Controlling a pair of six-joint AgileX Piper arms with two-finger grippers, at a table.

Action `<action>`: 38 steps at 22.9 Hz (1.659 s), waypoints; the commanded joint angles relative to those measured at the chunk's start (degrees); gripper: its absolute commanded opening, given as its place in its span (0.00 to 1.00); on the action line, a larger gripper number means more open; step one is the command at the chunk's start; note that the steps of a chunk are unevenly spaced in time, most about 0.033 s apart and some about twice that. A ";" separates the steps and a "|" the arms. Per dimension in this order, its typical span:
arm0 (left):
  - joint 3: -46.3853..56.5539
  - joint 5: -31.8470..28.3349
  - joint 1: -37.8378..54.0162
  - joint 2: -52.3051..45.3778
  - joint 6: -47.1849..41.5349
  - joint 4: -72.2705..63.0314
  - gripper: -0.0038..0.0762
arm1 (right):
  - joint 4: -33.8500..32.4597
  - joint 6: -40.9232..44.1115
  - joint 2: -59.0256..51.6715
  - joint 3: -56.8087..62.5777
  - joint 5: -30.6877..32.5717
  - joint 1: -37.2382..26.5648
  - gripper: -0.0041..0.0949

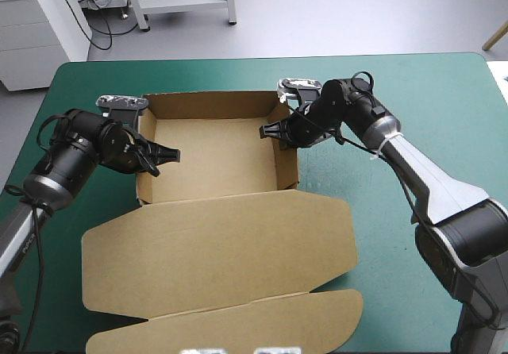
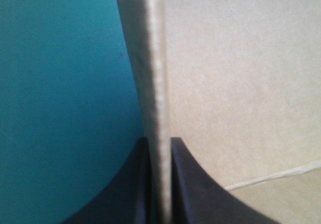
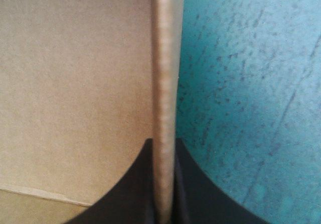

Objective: Fold the box

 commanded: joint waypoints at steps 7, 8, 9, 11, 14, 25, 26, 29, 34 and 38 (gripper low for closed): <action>-10.11 6.46 -2.51 8.67 0.14 0.80 0.04 | -8.09 1.44 -6.85 -1.89 4.25 -0.10 0.02; -11.52 7.04 -2.63 9.50 0.25 0.38 0.04 | -9.15 2.25 -7.26 -1.89 5.59 -0.10 0.02; -12.93 7.52 -2.94 10.34 0.55 0.23 0.04 | -10.32 2.74 -7.59 -1.89 7.25 -0.22 0.02; -16.92 8.76 -4.13 12.97 2.42 -1.90 0.04 | -12.83 2.74 -8.14 -2.39 12.02 -0.75 0.02; -19.76 9.37 -5.74 15.94 3.44 -3.96 0.04 | -13.34 4.20 -9.03 -2.39 12.02 -1.08 0.02; -21.64 10.05 -8.19 23.19 4.02 -4.32 0.04 | -13.89 5.12 -5.94 -2.39 12.02 -5.25 0.02; -21.64 10.05 -8.19 23.60 4.02 -4.32 0.04 | -13.94 5.12 -5.35 -2.39 12.02 -5.25 0.02; -21.74 9.71 -8.19 24.67 4.02 -4.32 0.04 | -13.83 5.12 -2.47 -2.39 12.02 -4.89 0.02; -21.74 8.05 -8.09 25.30 4.02 -4.32 0.04 | -13.71 5.12 0.30 -2.39 12.02 -4.65 0.02; -21.78 6.23 -6.35 25.30 4.02 -9.36 0.04 | -13.54 5.12 0.29 -2.39 12.02 -4.65 0.02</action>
